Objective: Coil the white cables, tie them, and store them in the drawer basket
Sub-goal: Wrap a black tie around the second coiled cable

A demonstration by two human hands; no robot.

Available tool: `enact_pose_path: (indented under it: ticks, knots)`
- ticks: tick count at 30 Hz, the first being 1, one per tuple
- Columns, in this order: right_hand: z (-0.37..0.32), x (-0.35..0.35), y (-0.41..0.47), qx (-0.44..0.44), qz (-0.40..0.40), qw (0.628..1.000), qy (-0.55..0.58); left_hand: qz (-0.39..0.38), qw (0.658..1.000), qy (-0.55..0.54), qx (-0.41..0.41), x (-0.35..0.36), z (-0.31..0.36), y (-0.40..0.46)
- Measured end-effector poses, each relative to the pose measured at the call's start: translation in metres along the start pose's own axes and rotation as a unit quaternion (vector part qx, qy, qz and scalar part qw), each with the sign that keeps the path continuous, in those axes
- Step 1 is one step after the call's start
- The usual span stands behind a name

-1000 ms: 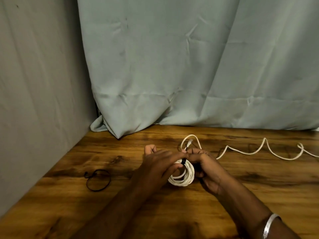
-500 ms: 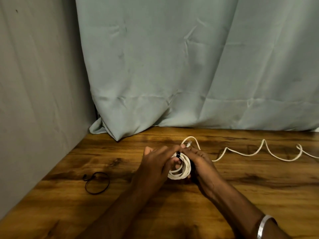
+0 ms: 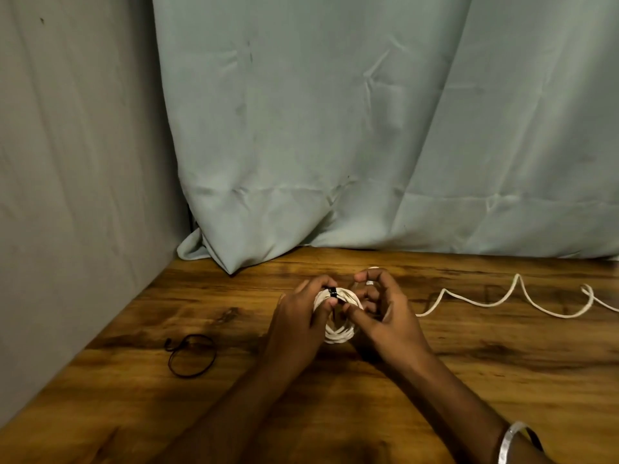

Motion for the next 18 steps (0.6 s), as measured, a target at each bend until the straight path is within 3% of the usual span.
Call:
enact_pose_path:
  ticks: [4,11,18]
  knots:
    - [0.001,0.0,0.0,-0.012,-0.005,1.0,-0.024,-0.015,0.993,-0.059,-0.102,0.002,-0.009,-0.001]
    - [0.001,-0.002,0.0,-0.042,-0.007,0.997,-0.068,-0.029,0.968,-0.151,-0.199,0.008,-0.019,-0.003]
    - [-0.014,-0.003,-0.002,-0.2,0.027,0.947,-0.25,-0.022,0.946,-0.209,-0.247,0.012,-0.023,-0.005]
Point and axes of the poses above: each hand's wrist, its own y-axis towards the middle knuckle, its own x-axis out of the palm, z = x × y, the point moved 5 cm from there along y, towards the middle knuckle, and after that the axes turned 13 degrees about z, right-handed, at the moved point
